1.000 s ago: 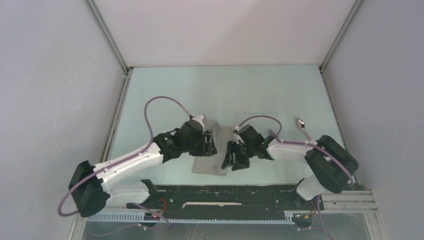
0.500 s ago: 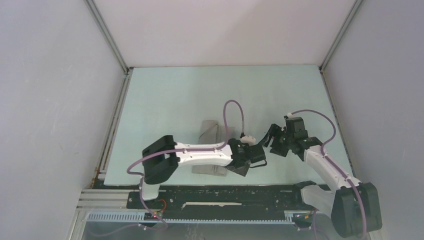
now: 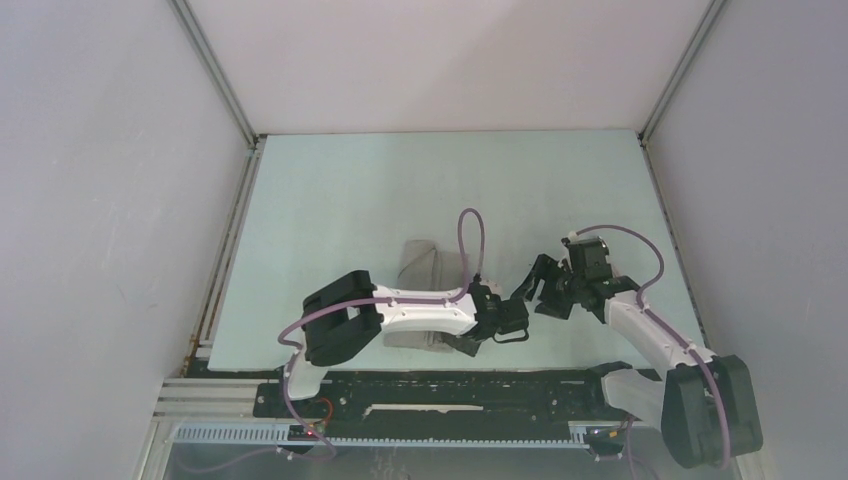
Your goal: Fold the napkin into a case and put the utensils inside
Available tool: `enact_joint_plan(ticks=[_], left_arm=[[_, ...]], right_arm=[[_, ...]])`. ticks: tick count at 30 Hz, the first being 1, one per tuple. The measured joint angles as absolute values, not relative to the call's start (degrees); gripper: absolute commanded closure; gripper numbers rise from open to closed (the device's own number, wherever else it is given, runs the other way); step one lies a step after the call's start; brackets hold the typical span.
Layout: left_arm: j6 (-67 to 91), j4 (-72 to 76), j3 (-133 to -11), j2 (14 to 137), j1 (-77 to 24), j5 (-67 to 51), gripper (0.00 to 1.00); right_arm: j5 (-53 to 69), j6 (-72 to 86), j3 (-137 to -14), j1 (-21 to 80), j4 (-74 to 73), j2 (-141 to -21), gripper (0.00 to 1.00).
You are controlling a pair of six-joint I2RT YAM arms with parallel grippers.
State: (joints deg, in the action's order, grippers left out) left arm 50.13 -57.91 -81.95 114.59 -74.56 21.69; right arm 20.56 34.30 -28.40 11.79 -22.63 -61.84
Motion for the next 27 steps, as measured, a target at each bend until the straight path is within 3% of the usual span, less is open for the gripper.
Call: enact_joint_plan(ticks=[3,9,14,19,27], left_arm=[[50.2,-58.0,-82.3,115.3,-74.6,21.7,0.51],[50.2,-56.7,-80.6,114.7,-74.5,21.9,0.84],[50.1,-53.5,-74.9,110.0,-73.3,21.1,1.0],[49.3,-50.6,-69.7,100.4,-70.2,18.5,1.0],[48.0,-46.3,-65.1,90.2,-66.1,13.9,1.0]], right_arm=[[21.0,34.3,-28.4,12.2,-21.6,-62.3,0.22],[24.7,34.2,-28.4,14.6,-17.8,-66.4,0.14],[32.6,35.8,-27.9,14.8,-9.4,-73.7,0.07],[38.9,41.6,-27.7,16.4,3.0,-81.1,0.0],[43.2,54.6,-29.1,25.4,24.7,-94.0,0.01]])
